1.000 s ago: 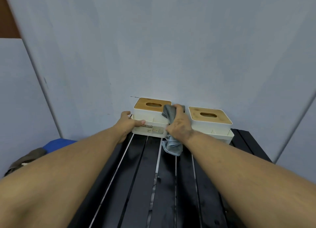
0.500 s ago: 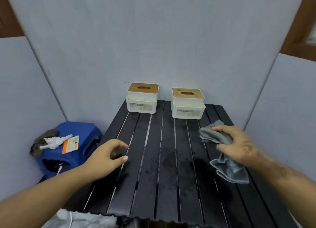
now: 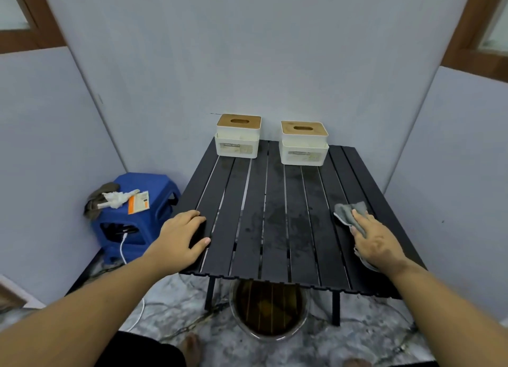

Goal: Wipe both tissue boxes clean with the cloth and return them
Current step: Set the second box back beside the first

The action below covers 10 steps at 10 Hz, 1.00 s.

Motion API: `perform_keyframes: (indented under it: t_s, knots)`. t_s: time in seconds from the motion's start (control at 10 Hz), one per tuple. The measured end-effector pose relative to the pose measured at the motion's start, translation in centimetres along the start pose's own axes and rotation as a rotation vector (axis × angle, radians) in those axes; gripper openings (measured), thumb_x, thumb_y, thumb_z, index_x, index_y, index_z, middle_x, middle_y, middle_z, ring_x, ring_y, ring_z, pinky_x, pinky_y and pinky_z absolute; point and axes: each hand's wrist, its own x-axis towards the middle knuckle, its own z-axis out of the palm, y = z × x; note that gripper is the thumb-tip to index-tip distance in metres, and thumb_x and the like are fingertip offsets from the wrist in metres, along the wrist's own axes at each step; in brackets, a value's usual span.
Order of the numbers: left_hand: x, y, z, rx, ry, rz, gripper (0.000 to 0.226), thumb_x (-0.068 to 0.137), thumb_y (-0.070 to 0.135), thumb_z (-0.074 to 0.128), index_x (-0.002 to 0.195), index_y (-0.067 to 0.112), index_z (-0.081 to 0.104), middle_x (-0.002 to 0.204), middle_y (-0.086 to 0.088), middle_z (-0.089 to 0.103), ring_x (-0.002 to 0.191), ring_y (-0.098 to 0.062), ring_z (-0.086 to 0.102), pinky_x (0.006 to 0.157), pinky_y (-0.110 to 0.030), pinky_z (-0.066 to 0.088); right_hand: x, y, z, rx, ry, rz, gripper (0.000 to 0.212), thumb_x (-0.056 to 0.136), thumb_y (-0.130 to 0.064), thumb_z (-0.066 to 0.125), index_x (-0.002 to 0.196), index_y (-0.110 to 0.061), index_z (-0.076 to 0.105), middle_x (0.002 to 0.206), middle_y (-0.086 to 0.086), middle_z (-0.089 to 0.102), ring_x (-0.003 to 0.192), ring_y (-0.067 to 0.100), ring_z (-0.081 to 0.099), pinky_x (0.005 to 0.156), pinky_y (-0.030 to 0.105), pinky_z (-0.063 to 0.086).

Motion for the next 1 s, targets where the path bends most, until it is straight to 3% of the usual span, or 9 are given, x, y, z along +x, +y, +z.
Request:
perform_keyframes:
  t_s: [0.1,0.3,0.4,0.5,0.6,0.7,0.8,0.9,1.0]
  knots:
    - [-0.1,0.0,0.1,0.01,-0.019,0.006,0.075,0.089,0.064,0.037,0.139,0.013,0.059,0.144,-0.007,0.055,0.134,-0.028,0.05,0.109,-0.045,0.04,1.2,-4.2,2.1,-0.035,-0.024,-0.136,0.075,0.102,-0.049,0.007,0.14,0.002,0.048,0.141,0.028,0.049,0.124,0.049,0.051,0.101,0.059,0.043]
    - [0.1,-0.4,0.2,-0.001,-0.017,0.009,0.074,0.089,0.061,0.032,0.141,0.015,0.056,0.147,-0.006,0.053,0.137,-0.027,0.047,0.11,-0.045,0.037,-5.0,-20.1,5.2,0.034,-0.247,-0.457,0.055,0.102,-0.024,0.032,0.155,-0.012,0.023,0.155,0.02,0.029,0.14,0.041,0.029,0.117,0.049,0.024]
    - [0.2,-0.6,0.5,-0.003,0.002,0.037,0.072,0.089,0.057,0.033,0.14,0.013,0.058,0.145,-0.007,0.054,0.135,-0.027,0.049,0.109,-0.045,0.037,-7.1,-19.9,5.4,-0.06,-0.299,-0.674,0.062,0.1,-0.011,0.036,0.157,-0.013,0.011,0.163,0.014,0.015,0.151,0.028,0.01,0.123,0.036,0.002]
    - [0.5,-1.0,1.1,0.013,0.022,0.067,0.07,0.09,0.056,0.034,0.14,0.012,0.059,0.145,-0.007,0.055,0.135,-0.028,0.05,0.108,-0.045,0.039,-5.1,-15.3,3.6,-0.165,-0.282,-0.672,0.084,0.091,-0.01,0.057,0.158,-0.017,0.007,0.162,0.0,0.001,0.15,0.017,-0.002,0.117,0.026,-0.008]
    - [0.6,-1.5,1.6,0.027,0.042,0.088,0.069,0.091,0.055,0.035,0.14,0.013,0.059,0.145,-0.006,0.055,0.134,-0.028,0.05,0.106,-0.046,0.04,1.0,-6.7,1.0,-0.252,-0.212,-0.357,0.09,0.087,-0.02,0.065,0.157,-0.017,0.009,0.165,0.008,0.008,0.152,0.028,0.009,0.124,0.037,0.003]
    - [0.6,-1.7,2.1,0.031,0.06,0.103,0.066,0.093,0.054,0.034,0.14,0.014,0.058,0.145,-0.005,0.054,0.135,-0.027,0.049,0.107,-0.046,0.039,6.5,0.2,-1.8,-0.366,-0.037,-0.049,0.085,0.085,-0.032,0.069,0.152,-0.006,0.025,0.152,0.02,0.034,0.135,0.039,0.038,0.114,0.045,0.031]
    - [0.6,-1.9,2.6,0.046,0.061,0.112,0.064,0.095,0.053,0.034,0.141,0.014,0.057,0.147,-0.005,0.051,0.136,-0.026,0.047,0.108,-0.046,0.038,10.1,3.0,-2.7,-0.33,0.11,0.13,0.043,0.093,-0.012,0.053,0.133,-0.001,0.047,0.125,0.027,0.057,0.112,0.044,0.056,0.098,0.047,0.045]
    - [0.6,-2.0,2.6,0.052,0.055,0.112,0.063,0.096,0.052,0.034,0.141,0.014,0.056,0.147,-0.005,0.05,0.137,-0.027,0.046,0.108,-0.046,0.038,14.7,-0.9,-0.5,-0.23,0.177,0.154,0.031,0.094,-0.014,0.043,0.122,-0.005,0.052,0.116,0.023,0.06,0.106,0.042,0.058,0.091,0.047,0.049]
    - [0.6,-1.9,2.5,0.046,0.05,0.103,0.064,0.096,0.052,0.034,0.142,0.014,0.056,0.148,-0.005,0.05,0.137,-0.027,0.045,0.108,-0.046,0.038,16.6,-6.7,1.4,-0.048,0.13,-0.018,0.032,0.093,-0.022,0.042,0.123,-0.012,0.052,0.114,0.02,0.063,0.101,0.039,0.062,0.086,0.044,0.051]
